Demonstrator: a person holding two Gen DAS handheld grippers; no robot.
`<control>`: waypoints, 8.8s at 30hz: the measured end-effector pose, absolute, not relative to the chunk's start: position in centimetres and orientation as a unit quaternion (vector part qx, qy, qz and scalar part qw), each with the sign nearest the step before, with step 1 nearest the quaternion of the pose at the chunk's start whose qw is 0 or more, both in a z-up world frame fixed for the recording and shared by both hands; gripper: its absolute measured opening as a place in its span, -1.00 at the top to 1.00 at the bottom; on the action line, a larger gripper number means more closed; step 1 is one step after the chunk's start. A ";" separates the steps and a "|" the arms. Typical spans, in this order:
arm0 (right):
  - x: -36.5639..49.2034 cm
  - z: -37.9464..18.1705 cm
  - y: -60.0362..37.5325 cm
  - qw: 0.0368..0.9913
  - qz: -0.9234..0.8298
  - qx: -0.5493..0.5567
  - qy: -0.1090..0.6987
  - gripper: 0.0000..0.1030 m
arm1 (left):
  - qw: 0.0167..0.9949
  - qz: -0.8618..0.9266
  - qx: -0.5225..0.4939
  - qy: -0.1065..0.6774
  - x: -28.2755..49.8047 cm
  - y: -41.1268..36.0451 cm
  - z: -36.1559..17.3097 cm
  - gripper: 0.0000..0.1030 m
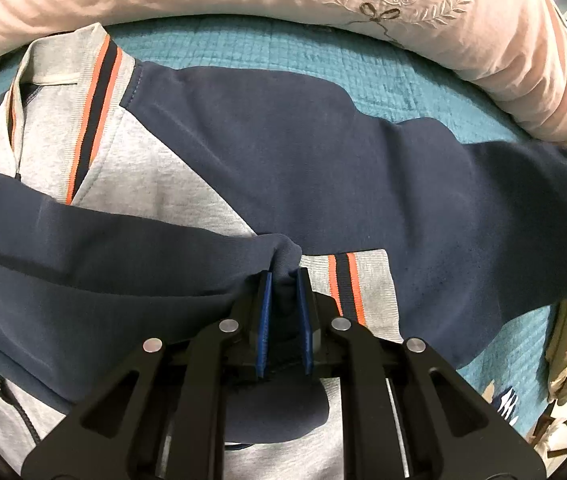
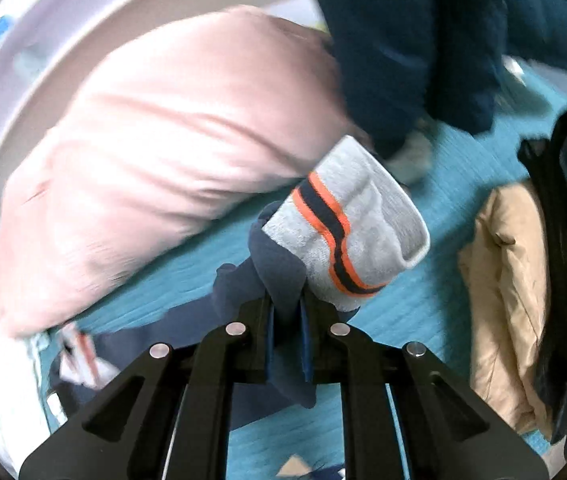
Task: Fold large clothes
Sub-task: 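Grasp the other navy sleeve's cuff with the right tool and lift it, then carry the held cuff across the jacket body with the right tool, then lower the cuff onto the jacket and open the right tool, then grasp the folded navy sleeve edge with the left tool while the right tool grasps beside it, then lift the collar half with both tools and fold it over onto the striped hem, then open both tools and reposition them over the folded grey jacket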
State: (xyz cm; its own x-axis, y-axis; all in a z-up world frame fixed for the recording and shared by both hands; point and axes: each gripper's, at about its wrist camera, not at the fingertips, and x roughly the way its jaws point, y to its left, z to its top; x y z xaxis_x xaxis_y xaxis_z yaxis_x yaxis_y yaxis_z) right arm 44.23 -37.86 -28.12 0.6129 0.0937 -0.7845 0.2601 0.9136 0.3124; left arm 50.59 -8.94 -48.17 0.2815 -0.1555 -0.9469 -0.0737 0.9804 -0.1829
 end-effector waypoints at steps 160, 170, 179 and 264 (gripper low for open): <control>55.4 -44.2 -14.5 0.768 0.034 0.137 0.624 0.71 | 0.792 0.085 -0.066 0.601 55.5 26.0 -44.6 0.47; 54.7 -42.1 -15.8 0.766 0.054 0.168 0.618 0.79 | 0.803 0.072 -0.063 0.588 54.3 25.3 -41.2 0.69; 51.6 -37.8 -15.6 0.780 0.066 0.174 0.597 0.80 | 0.816 0.069 -0.082 0.569 50.3 26.0 -35.5 0.70; 18.7 -41.7 -14.3 0.733 0.060 0.083 0.673 0.63 | 0.810 0.054 -0.060 0.581 18.0 17.6 -36.1 -0.09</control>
